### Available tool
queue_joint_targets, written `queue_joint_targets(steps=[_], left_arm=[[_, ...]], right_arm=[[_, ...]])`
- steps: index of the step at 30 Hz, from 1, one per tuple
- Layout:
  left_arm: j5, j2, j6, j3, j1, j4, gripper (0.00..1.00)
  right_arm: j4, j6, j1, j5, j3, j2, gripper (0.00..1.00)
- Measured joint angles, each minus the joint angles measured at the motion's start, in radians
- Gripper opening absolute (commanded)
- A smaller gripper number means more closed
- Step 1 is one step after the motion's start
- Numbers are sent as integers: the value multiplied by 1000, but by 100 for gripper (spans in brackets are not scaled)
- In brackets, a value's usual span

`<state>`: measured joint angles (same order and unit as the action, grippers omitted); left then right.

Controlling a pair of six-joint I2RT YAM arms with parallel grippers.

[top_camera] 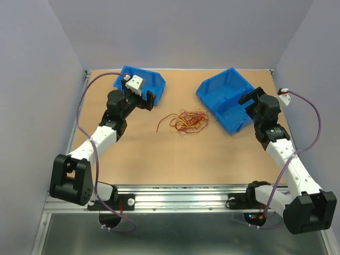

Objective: Untangle the cables

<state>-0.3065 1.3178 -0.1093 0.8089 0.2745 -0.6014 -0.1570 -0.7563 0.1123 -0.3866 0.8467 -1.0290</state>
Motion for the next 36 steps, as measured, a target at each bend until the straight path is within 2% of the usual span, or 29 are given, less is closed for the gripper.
queue_joint_targets(steps=[3, 8, 12, 15, 17, 18, 20, 23, 24, 28, 31, 35, 36], left_arm=[[-14, 37, -39, 46, 29, 50, 99], [-11, 128, -150, 116, 190, 148, 99], [23, 293, -249, 232, 350, 260, 99], [43, 435, -290, 308, 424, 335, 95], [65, 537, -307, 366, 444, 402, 85], [78, 578, -312, 389, 449, 427, 72], [105, 665, -315, 439, 449, 482, 58], [118, 711, -315, 507, 448, 528, 9], [132, 714, -316, 521, 448, 543, 0], [151, 712, -323, 525, 448, 566, 0], [158, 652, -319, 452, 445, 536, 0], [132, 417, -300, 278, 424, 500, 0], [121, 311, -292, 230, 408, 473, 0]], right_arm=[[2, 1, 0, 2, -6, 0, 100], [2, 20, 0, 9, -11, 10, 100], [5, 48, 0, 34, -12, 34, 100], [10, 64, 0, 57, -12, 40, 100], [10, 75, 0, 78, -12, 39, 100], [10, 80, 0, 90, -12, 39, 100], [11, 87, 0, 112, -12, 37, 100], [14, 96, 0, 145, -12, 26, 100], [17, 100, 0, 163, -12, 20, 100], [38, 132, 0, 246, -12, 2, 100], [100, 164, 2, 351, -26, -11, 100], [169, 201, 38, 471, -33, -83, 98], [181, 206, 55, 487, -32, -111, 98]])
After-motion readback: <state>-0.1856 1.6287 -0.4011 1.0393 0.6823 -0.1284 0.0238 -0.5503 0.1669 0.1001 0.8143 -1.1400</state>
